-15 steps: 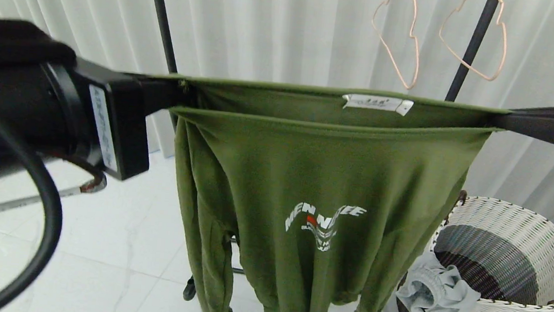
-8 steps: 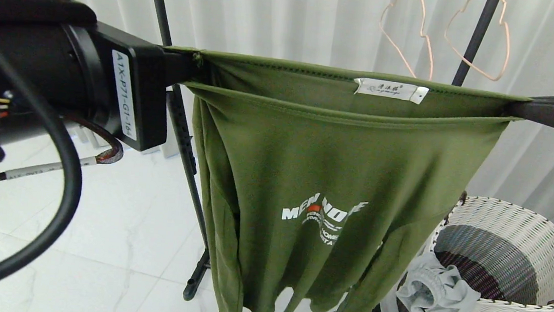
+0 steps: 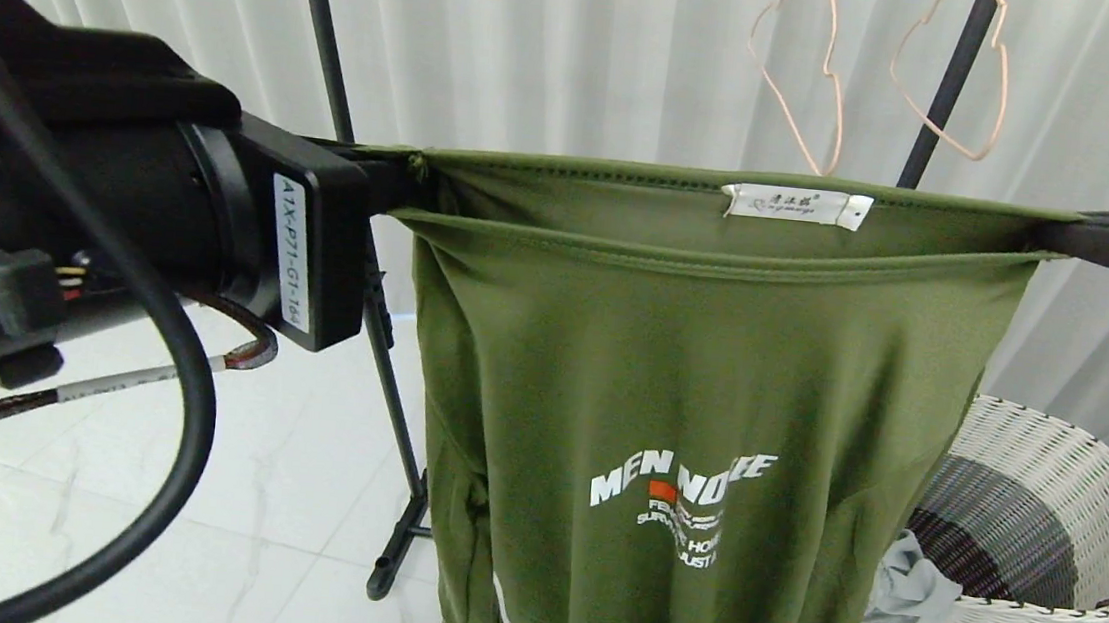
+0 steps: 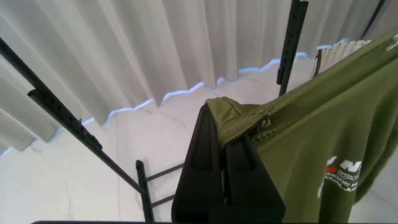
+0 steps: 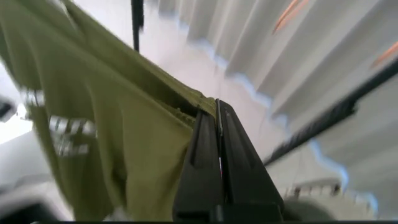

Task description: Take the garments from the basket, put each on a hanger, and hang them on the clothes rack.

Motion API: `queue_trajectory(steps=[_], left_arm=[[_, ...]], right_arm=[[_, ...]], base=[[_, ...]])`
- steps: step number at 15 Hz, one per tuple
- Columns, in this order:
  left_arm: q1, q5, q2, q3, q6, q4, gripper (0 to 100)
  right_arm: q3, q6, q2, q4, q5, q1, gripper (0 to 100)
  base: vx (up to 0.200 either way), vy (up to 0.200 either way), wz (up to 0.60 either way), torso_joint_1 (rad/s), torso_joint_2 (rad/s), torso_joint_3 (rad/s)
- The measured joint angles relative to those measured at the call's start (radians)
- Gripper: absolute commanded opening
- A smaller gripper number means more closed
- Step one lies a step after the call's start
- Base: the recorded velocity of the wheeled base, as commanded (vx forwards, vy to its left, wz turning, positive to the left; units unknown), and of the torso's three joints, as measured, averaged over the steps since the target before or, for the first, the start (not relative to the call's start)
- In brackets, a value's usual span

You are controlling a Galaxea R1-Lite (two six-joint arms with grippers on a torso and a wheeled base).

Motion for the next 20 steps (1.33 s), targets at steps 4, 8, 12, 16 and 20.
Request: queue_trajectory(steps=[4, 8, 12, 16, 20], left_arm=[[-0.038, 0.021, 0.025, 0.065, -0.006, -0.027, 0], [-0.044, 0.054, 0.115, -0.015, -0.002, -0.117, 0], [-0.037, 0.059, 0.169, -0.056, -0.003, -0.119, 0], [-0.036, 0.067, 0.167, -0.032, -0.039, -0.115, 0], [-0.060, 0.069, 0.077, 0.070, -0.063, -0.075, 0]], right_arm=[[-0.007, 0.003, -0.061, 0.222, 0.019, 0.001, 0], [-0.005, 0.030, -0.170, 0.436, 0.245, 0.060, 0], [0.023, 0.034, -0.243, 0.500, 0.271, 0.164, 0], [0.034, 0.031, -0.253, 0.465, 0.158, 0.168, 0], [0.089, 0.053, -0.202, 0.169, -0.059, 0.159, 0]], base=[[0.000, 0.000, 0.00, 0.000, 0.00, 0.000], [0.000, 0.000, 0.00, 0.000, 0.00, 0.000], [0.000, 0.000, 0.00, 0.000, 0.00, 0.000], [0.000, 0.000, 0.00, 0.000, 0.00, 0.000], [0.000, 0.000, 0.00, 0.000, 0.00, 0.000]])
